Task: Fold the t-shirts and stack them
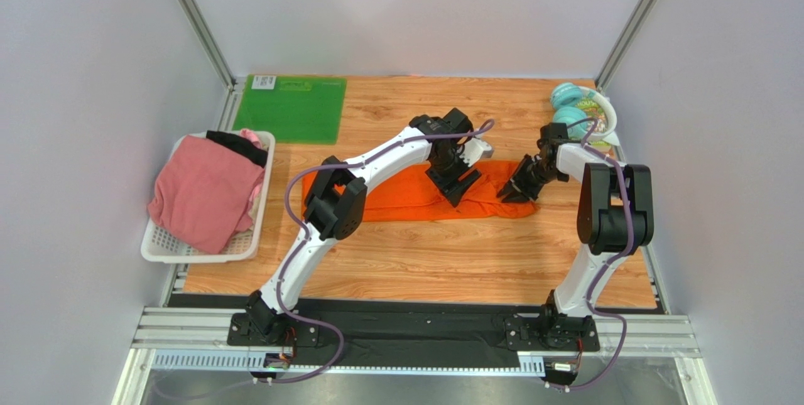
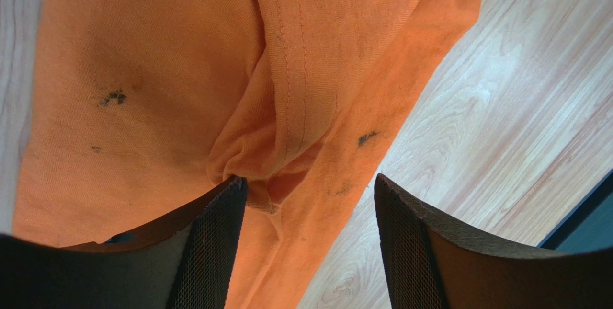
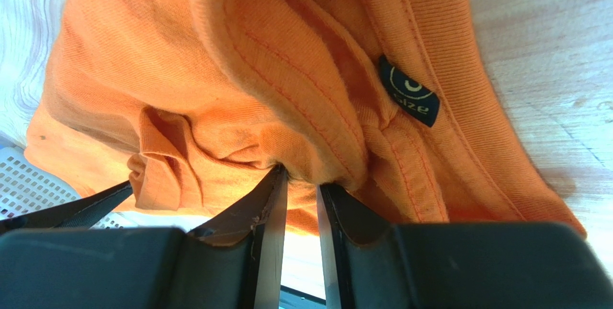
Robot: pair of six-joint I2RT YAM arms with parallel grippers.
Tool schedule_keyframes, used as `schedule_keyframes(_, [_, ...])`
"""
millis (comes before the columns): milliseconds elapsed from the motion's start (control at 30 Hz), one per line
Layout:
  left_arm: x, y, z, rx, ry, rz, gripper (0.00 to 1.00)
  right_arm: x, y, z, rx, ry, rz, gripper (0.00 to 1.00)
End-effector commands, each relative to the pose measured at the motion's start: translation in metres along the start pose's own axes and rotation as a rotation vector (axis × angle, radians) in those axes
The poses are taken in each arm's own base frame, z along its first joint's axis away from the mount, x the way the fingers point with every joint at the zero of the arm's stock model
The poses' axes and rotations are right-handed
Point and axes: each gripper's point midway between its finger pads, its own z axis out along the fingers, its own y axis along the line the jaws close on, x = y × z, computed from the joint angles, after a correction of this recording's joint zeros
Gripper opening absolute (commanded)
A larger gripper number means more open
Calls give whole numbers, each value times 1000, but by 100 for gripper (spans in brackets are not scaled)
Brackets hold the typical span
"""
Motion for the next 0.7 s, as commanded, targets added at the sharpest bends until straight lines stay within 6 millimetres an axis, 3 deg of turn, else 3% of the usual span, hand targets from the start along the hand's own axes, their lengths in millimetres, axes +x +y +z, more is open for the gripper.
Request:
schedule_keyframes(0, [-13, 11, -6, -30, -42, 5, 72, 1, -12, 9, 42, -2, -7, 27])
schedule_keyframes(167, [-11, 27, -5, -53, -46, -11, 68, 1, -12, 9, 44, -3, -10, 27])
schedule_keyframes(267, [-9, 32, -5, -42, -49, -36, 28, 1, -12, 9, 44, -2, -11, 27])
schedule_keyframes(300, [-7, 34, -5, -40, -47, -42, 6, 1, -12, 9, 44, -2, -10, 27])
schedule_keyframes(333, [-8, 35, -6, -43, -48, -41, 1, 1, -12, 9, 44, -3, -12, 27])
schedule_keyframes(667, [-8, 29, -19, -37, -55, -31, 0, 1, -13, 8, 48, -4, -15, 27])
